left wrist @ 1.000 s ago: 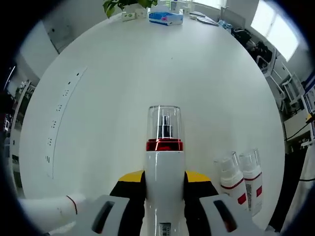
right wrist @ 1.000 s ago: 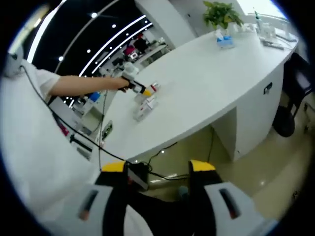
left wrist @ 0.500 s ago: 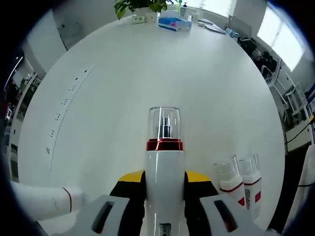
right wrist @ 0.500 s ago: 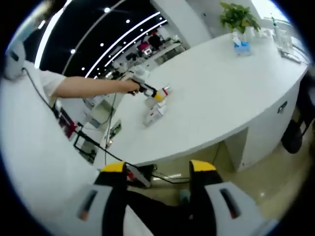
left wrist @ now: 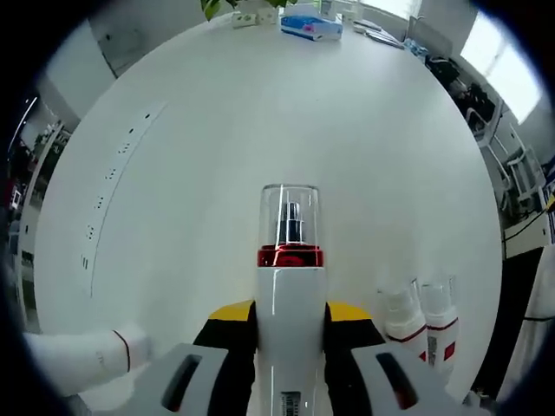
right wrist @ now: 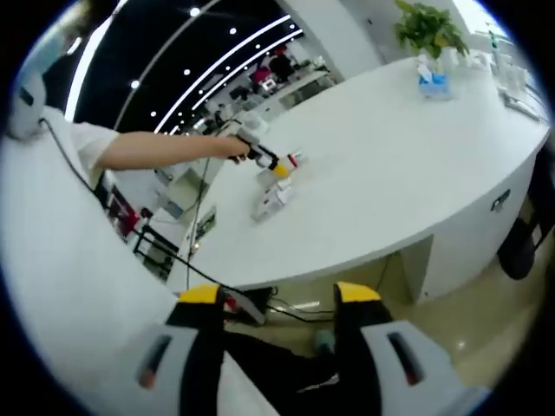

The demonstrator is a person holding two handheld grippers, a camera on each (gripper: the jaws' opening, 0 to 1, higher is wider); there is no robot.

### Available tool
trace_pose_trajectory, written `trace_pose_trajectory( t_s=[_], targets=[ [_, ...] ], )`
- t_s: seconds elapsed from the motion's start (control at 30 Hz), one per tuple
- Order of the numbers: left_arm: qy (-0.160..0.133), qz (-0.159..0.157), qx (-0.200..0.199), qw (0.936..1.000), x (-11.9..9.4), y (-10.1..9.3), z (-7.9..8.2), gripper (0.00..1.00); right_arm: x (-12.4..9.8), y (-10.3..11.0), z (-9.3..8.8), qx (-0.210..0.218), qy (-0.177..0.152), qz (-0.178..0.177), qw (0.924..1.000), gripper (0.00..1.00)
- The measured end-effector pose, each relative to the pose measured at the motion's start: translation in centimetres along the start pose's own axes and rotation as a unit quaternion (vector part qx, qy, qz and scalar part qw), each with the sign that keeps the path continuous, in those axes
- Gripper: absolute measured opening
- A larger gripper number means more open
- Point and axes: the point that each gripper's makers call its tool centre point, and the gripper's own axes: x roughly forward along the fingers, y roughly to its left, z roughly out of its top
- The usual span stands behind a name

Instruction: Arrange the skincare products in the storage area until every visible bottle or jar stands upright without overlapping.

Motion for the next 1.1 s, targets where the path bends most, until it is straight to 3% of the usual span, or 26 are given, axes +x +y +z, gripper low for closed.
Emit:
trace_pose_trajectory(
  t_s=[0.13, 0.2, 0.33, 0.5, 0.63, 0.83, 1.1],
  targets=[
    [-0.007, 0.001, -0.011, 0.9999, -0.1, -0.2, -0.2, 0.29, -0.1, -0.5, 0.9, -0.019, 0.013, 0.018, 0.9996, 0.49],
    [-0.010, 0.003, -0.017, 0.9998, -0.1, -0.2, -0.1, 0.29, 0.1, -1.8, 1.3, -0.047, 0.024, 0.031, 0.9981, 0.49],
    [-0.026, 0.012, -0.043, 0.9987, -0.2, -0.5, -0.2, 0.30, 0.2, -3.4, 2.0, -0.048, 0.026, 0.032, 0.9980, 0.49],
    [-0.042, 0.018, -0.063, 0.9970, -0.2, -0.5, -0.3, 0.30, 0.3, -3.5, 1.8, -0.067, 0.048, 0.062, 0.9947, 0.50],
    [-0.040, 0.021, -0.070, 0.9965, -0.1, -0.4, -0.2, 0.30, 0.6, -4.2, 1.7, -0.058, 0.053, 0.065, 0.9948, 0.50],
    [-0.040, 0.019, -0.070, 0.9966, -0.1, -0.4, -0.3, 0.30, 1.0, -3.5, 2.9, -0.068, 0.051, 0.074, 0.9936, 0.50],
    [-0.035, 0.020, -0.073, 0.9966, -0.1, -0.3, -0.3, 0.28, 1.2, -3.3, 2.9, -0.064, 0.050, 0.072, 0.9941, 0.50]
  ],
)
